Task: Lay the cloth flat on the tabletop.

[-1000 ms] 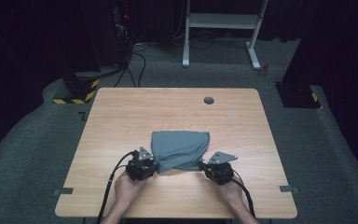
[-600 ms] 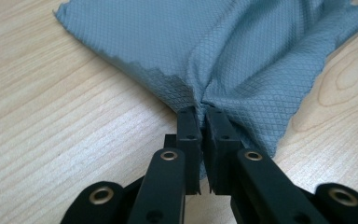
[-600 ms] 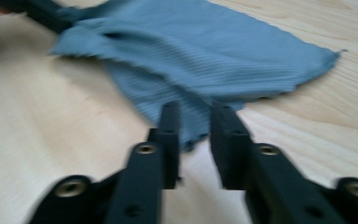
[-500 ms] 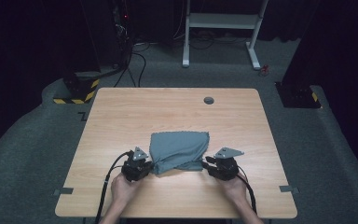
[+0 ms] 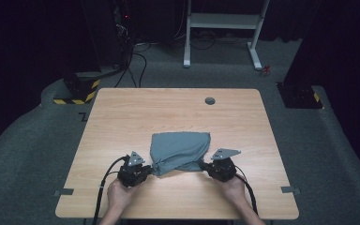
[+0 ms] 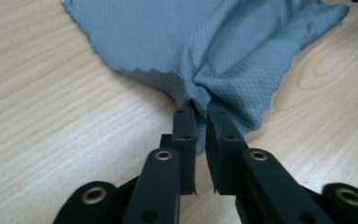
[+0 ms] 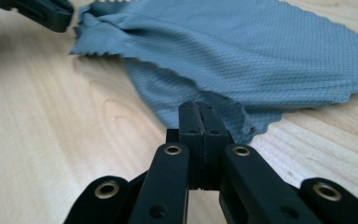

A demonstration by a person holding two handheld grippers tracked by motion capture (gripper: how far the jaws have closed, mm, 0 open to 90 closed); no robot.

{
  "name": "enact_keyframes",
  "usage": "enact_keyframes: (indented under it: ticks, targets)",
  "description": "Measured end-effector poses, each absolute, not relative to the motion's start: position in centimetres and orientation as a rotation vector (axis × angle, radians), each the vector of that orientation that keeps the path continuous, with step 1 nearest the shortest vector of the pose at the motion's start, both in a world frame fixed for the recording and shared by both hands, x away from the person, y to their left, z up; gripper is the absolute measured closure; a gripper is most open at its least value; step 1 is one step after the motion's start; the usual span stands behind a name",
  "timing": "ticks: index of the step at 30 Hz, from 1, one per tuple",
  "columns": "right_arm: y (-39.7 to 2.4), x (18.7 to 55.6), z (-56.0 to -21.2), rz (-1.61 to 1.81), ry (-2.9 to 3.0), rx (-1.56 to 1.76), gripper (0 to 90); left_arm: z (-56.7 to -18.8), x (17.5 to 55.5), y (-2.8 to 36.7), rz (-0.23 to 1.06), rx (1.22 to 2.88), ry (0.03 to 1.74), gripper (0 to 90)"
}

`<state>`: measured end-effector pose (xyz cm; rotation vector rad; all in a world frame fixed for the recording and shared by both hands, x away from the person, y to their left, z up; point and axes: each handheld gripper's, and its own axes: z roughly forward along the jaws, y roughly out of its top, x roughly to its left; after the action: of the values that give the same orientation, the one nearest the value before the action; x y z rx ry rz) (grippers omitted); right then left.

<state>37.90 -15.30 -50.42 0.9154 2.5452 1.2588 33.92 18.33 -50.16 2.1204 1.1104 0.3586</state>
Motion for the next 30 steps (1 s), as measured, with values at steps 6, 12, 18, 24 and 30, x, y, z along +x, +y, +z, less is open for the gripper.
enact_keyframes:
  ticks: [6,12,18,24,30]
  targets:
    - [-16.3,37.8,-49.9,1.281,2.429,0.980,70.9,-50.6,34.7,17.5,0.380,2.098,1.125,59.9]
    - [-15.3,40.2,-51.2,1.250,2.470,1.081,69.3,-50.9,35.4,16.7,0.386,2.089,1.092,84.7]
    - [-15.0,40.1,-52.0,1.228,2.567,1.006,90.0,-50.4,35.1,17.7,0.355,2.069,1.093,87.3]
    - [-15.6,37.6,-50.3,1.252,2.555,0.876,90.0,-50.2,35.0,18.4,0.297,2.040,1.117,86.4]
    - [-16.8,34.1,-50.1,1.218,2.607,0.782,90.0,-50.4,34.7,19.0,0.250,2.022,1.148,85.2]
